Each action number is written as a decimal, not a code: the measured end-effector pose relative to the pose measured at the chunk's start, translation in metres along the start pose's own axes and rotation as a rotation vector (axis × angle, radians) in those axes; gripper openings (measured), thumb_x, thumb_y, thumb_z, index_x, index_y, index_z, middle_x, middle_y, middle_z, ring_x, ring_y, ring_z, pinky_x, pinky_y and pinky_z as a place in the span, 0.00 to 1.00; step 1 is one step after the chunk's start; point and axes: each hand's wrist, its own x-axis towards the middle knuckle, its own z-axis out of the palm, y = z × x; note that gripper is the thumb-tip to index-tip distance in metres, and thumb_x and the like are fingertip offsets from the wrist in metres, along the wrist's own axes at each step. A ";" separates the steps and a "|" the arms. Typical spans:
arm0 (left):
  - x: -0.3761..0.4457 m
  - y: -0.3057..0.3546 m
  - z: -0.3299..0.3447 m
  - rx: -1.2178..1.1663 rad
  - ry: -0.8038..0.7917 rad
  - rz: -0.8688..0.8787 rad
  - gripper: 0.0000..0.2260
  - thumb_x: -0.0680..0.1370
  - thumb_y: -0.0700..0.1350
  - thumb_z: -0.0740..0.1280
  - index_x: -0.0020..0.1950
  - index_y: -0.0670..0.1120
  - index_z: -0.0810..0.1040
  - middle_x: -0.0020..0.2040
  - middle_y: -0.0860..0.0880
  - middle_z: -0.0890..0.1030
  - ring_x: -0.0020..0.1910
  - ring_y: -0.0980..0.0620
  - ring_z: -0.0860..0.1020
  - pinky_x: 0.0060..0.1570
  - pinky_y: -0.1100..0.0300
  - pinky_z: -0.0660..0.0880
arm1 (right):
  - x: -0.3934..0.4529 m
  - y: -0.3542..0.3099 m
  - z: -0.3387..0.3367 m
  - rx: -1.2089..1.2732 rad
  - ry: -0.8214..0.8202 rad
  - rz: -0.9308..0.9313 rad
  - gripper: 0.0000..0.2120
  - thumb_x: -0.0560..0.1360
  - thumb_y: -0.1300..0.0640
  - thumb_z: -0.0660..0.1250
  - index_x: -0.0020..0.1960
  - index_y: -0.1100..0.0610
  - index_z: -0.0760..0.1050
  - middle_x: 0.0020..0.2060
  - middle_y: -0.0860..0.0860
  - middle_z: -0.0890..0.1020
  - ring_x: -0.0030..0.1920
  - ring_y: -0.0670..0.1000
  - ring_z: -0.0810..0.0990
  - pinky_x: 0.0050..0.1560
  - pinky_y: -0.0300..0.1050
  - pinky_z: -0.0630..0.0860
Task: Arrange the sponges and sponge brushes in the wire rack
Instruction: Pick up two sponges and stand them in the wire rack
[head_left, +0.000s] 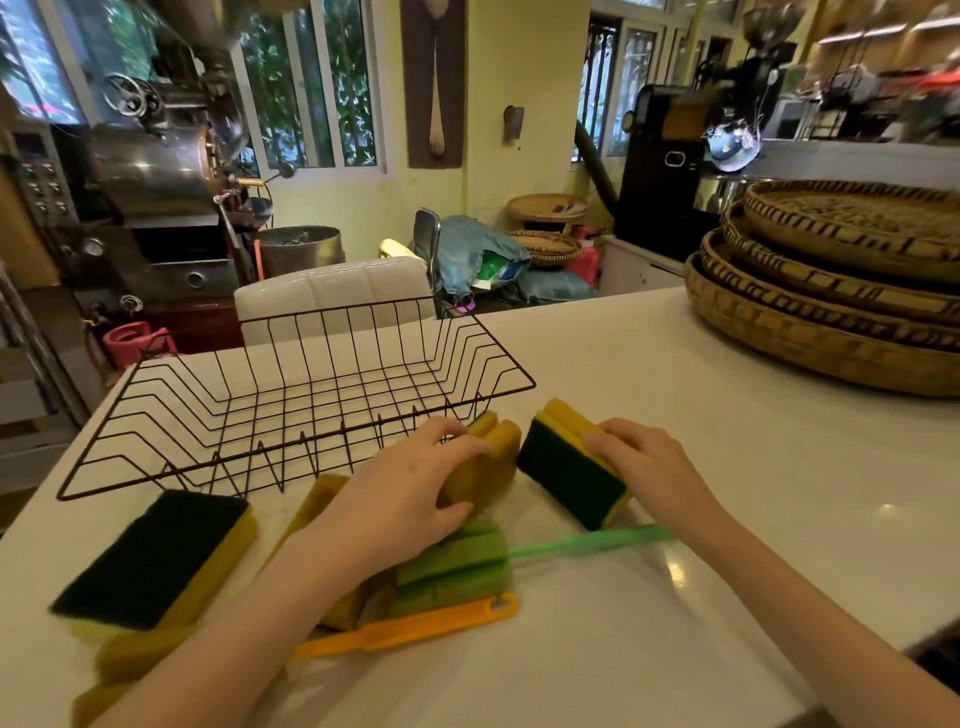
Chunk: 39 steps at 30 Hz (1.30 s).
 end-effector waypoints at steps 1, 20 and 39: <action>0.000 0.000 0.000 0.004 0.002 0.004 0.24 0.73 0.53 0.65 0.67 0.60 0.63 0.70 0.58 0.61 0.58 0.55 0.72 0.49 0.66 0.70 | 0.003 -0.001 -0.001 0.010 -0.011 0.066 0.11 0.74 0.52 0.61 0.41 0.56 0.79 0.40 0.55 0.81 0.45 0.54 0.77 0.42 0.45 0.68; 0.009 0.018 -0.003 0.226 0.059 0.159 0.18 0.75 0.50 0.63 0.64 0.51 0.68 0.68 0.51 0.64 0.64 0.53 0.66 0.57 0.64 0.68 | 0.025 0.018 -0.012 -0.032 0.097 0.198 0.12 0.76 0.53 0.59 0.47 0.58 0.78 0.45 0.54 0.80 0.41 0.47 0.75 0.38 0.38 0.70; 0.044 0.032 0.010 -0.092 0.038 -0.094 0.21 0.73 0.57 0.63 0.63 0.50 0.70 0.54 0.52 0.70 0.50 0.55 0.69 0.48 0.62 0.68 | 0.011 0.013 -0.006 -0.352 0.000 0.060 0.31 0.66 0.45 0.70 0.66 0.51 0.65 0.61 0.51 0.74 0.57 0.52 0.74 0.52 0.47 0.76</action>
